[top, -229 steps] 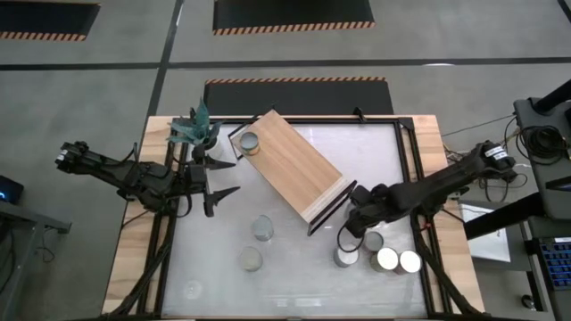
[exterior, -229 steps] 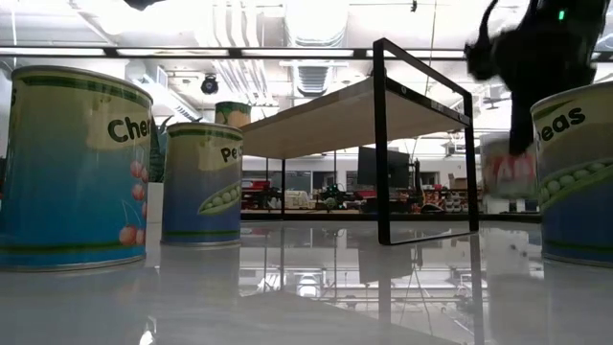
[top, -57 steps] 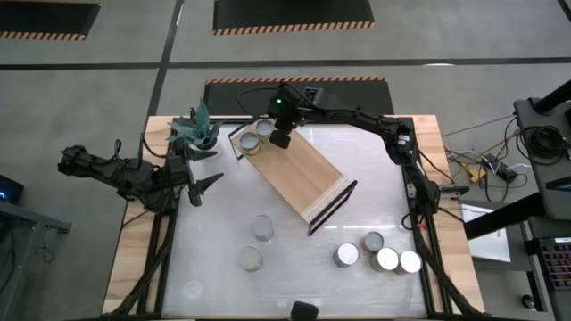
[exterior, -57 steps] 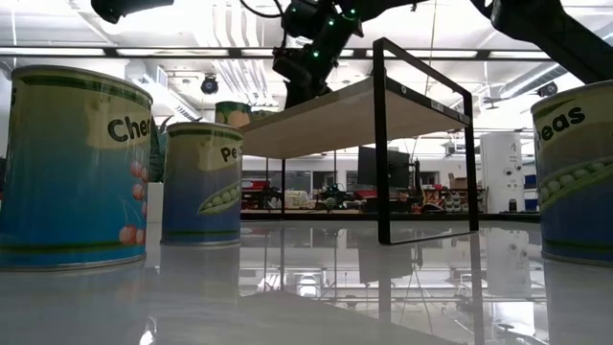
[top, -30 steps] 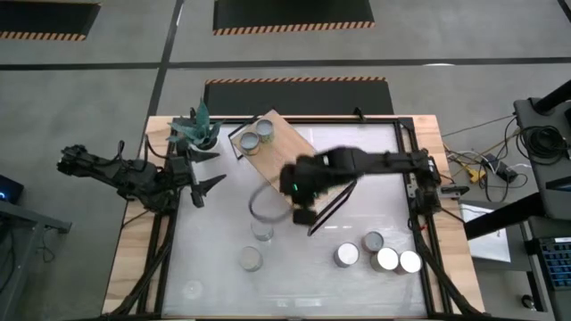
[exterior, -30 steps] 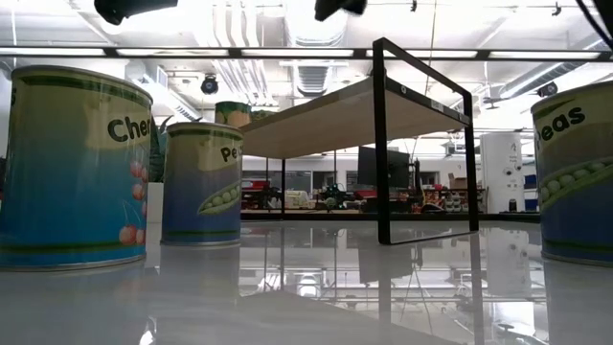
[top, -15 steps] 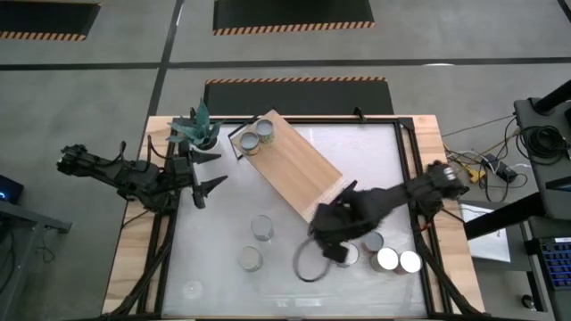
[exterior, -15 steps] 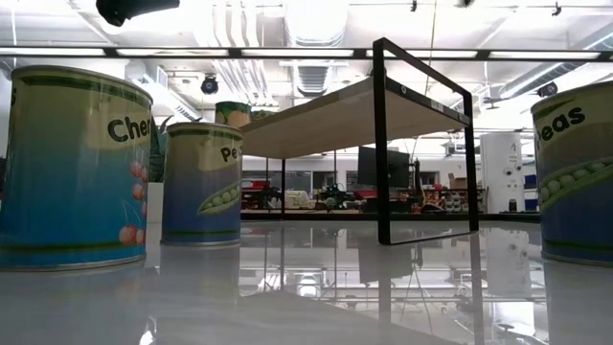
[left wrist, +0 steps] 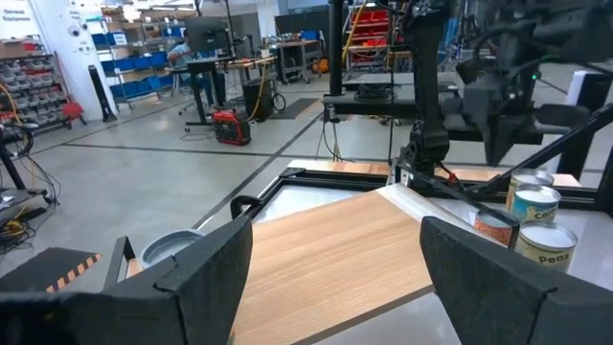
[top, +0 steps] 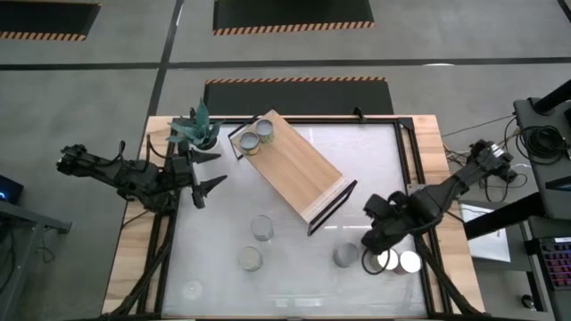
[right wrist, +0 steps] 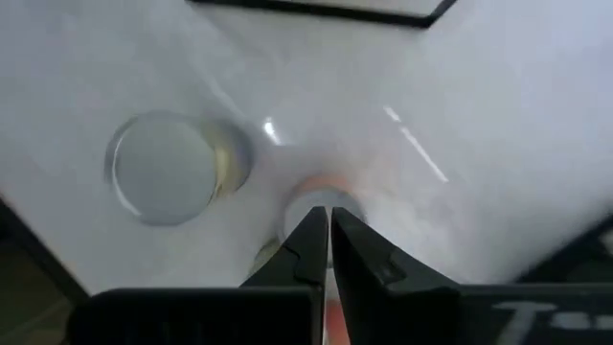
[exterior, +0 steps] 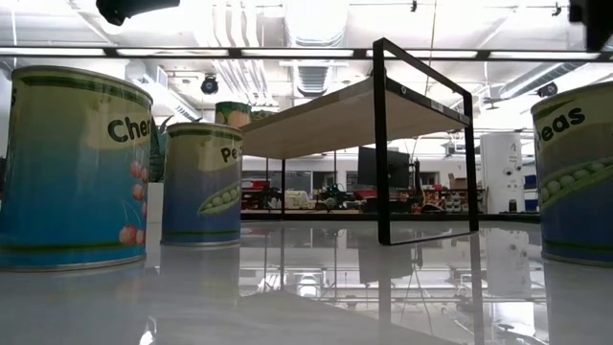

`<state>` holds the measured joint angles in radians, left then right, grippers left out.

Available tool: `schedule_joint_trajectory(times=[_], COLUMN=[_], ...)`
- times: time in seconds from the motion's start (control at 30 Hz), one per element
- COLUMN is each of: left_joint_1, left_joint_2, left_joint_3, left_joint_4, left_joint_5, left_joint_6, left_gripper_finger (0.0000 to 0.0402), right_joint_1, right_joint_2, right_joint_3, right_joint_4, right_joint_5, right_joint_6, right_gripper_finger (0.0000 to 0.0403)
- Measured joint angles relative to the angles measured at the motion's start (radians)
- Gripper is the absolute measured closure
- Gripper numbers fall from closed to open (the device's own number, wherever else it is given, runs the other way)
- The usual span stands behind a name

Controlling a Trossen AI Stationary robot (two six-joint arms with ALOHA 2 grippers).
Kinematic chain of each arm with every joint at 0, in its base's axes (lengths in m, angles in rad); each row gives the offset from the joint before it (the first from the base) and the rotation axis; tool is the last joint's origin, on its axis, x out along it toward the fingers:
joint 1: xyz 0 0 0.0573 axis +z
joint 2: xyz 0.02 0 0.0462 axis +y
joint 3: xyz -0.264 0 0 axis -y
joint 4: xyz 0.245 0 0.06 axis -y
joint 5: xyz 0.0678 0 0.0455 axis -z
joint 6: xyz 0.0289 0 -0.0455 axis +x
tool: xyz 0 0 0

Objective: Pick and place cans onto a shelf
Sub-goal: Put the canned orange on the shelf

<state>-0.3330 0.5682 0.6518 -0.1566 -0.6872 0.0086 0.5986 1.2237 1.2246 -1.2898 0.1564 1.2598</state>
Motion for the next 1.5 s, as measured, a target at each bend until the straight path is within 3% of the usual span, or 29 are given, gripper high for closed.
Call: schedule_joint_trajectory(times=[0.27,0.77,1.0,1.13,1.2,1.33,1.5], left_joint_1=[0.000,0.000,0.000,0.000,0.000,0.000,0.000], left_joint_2=[0.002,0.003,0.003,0.003,0.003,0.004,0.007], left_joint_3=[0.000,0.000,0.000,0.000,0.000,0.000,0.000], left_joint_4=[0.000,0.000,-0.001,-0.001,-0.001,0.000,-0.001], left_joint_5=[0.000,0.000,0.000,0.000,0.000,0.000,-0.001], left_joint_6=[0.000,0.000,0.000,0.001,0.001,0.001,0.001], left_gripper_finger=[0.0119,0.0119,0.0119,0.0119,0.0119,0.0119,0.0119], right_joint_1=[0.032,0.032,0.027,-0.001,-0.013,-0.047,-0.063], right_joint_2=[-0.067,-0.037,-0.035,-0.037,-0.041,-0.061,-0.099], right_joint_3=[-0.257,-0.435,-0.447,-0.447,-0.442,-0.433,-0.421], right_joint_4=[0.287,0.349,0.349,0.328,0.327,0.315,0.297], right_joint_5=[-0.051,-0.076,0.115,0.142,0.123,-0.011,-0.065], right_joint_6=[-0.001,-0.003,0.077,0.091,0.089,0.088,0.167], right_gripper_finger=[0.0394,0.0394,0.0394,0.0394,0.0394,0.0380,0.0311])
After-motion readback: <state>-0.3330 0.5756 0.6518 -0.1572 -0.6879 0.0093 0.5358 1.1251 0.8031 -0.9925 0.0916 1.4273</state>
